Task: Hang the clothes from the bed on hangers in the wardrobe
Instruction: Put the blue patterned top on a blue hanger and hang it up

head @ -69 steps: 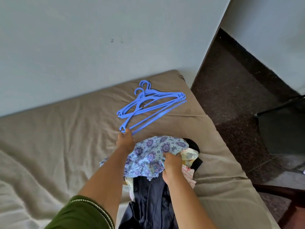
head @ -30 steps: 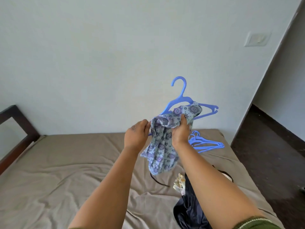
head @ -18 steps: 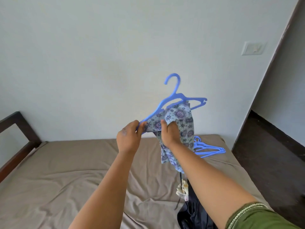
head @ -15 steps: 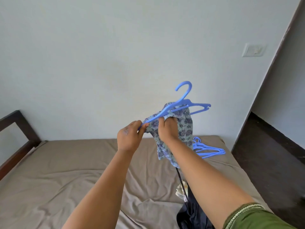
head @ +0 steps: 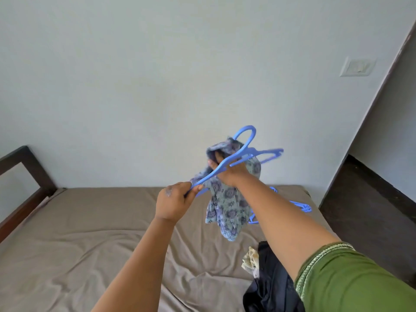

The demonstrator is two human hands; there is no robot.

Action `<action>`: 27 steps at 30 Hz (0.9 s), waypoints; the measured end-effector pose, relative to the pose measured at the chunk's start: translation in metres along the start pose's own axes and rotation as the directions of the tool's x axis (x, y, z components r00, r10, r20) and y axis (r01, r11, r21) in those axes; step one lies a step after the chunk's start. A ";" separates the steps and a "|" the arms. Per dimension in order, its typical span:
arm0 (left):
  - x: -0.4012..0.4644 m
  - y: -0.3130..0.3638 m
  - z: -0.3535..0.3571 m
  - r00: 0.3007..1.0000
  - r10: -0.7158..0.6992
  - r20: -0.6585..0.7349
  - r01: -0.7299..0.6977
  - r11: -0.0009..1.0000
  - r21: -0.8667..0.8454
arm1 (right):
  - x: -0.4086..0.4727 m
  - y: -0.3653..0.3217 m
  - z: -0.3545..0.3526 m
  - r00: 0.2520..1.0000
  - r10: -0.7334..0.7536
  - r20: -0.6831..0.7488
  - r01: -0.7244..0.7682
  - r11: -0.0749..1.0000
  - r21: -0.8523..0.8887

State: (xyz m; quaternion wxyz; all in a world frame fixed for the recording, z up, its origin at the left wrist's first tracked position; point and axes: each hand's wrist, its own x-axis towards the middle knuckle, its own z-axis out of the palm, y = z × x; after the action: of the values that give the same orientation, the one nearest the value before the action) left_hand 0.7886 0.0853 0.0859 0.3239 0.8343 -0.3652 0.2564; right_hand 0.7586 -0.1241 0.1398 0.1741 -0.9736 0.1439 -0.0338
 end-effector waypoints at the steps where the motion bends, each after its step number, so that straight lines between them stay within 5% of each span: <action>1: -0.002 -0.006 0.002 0.999 -0.048 0.015 0.047 0.999 0.022 | -0.003 0.001 -0.003 0.990 0.020 0.142 -0.020 1.000 -0.001; 3: -0.006 -0.015 0.005 0.983 -0.178 0.038 0.175 0.982 0.067 | -0.007 0.006 -0.005 0.948 0.052 0.313 -0.036 0.998 -0.058; 5: -0.012 -0.021 0.011 0.959 -0.278 0.046 0.274 0.958 0.084 | -0.012 0.018 0.002 0.969 0.017 0.245 -0.022 1.000 0.014; 7: -0.015 -0.026 0.016 0.945 -0.322 0.058 0.318 0.946 0.065 | -0.023 0.038 0.026 0.992 -0.037 -0.122 0.071 0.956 0.285; 9: -0.014 -0.031 0.017 0.940 -0.336 0.052 0.334 0.942 0.038 | -0.036 0.065 0.050 0.784 0.221 -0.580 0.106 0.873 0.476; 10: -0.011 -0.032 0.017 0.939 -0.341 0.051 0.340 0.940 0.029 | -0.037 0.079 0.053 0.688 0.383 -0.616 0.052 0.821 0.568; 12: -0.005 -0.031 0.017 0.943 -0.331 0.040 0.329 0.944 0.034 | -0.036 0.096 0.048 0.744 0.584 -0.326 -0.133 0.606 0.784; 14: 0.000 -0.029 0.017 0.952 -0.305 0.036 0.304 0.952 0.044 | -0.028 0.105 0.041 0.855 0.506 -0.110 -0.244 0.580 0.778; 19: 0.010 -0.022 0.010 0.967 -0.255 0.021 0.251 0.961 0.114 | -0.014 0.089 0.019 0.859 0.351 -0.374 -0.160 0.876 0.455; 24: 0.010 -0.013 0.014 0.966 -0.260 0.007 0.259 0.963 0.077 | 0.005 0.063 -0.009 0.818 0.428 -0.384 -0.068 0.735 0.674; 27: 0.009 -0.010 0.018 0.938 -0.346 0.008 0.346 0.938 0.003 | 0.013 0.072 -0.016 0.743 0.482 -0.465 -0.180 0.812 0.555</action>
State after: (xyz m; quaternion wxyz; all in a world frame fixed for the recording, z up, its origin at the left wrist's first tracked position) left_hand 0.8058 0.0734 0.0764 0.3618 0.8867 -0.2140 0.1923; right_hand 0.7495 -0.1976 0.1302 0.3574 -0.7974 0.3538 -0.3335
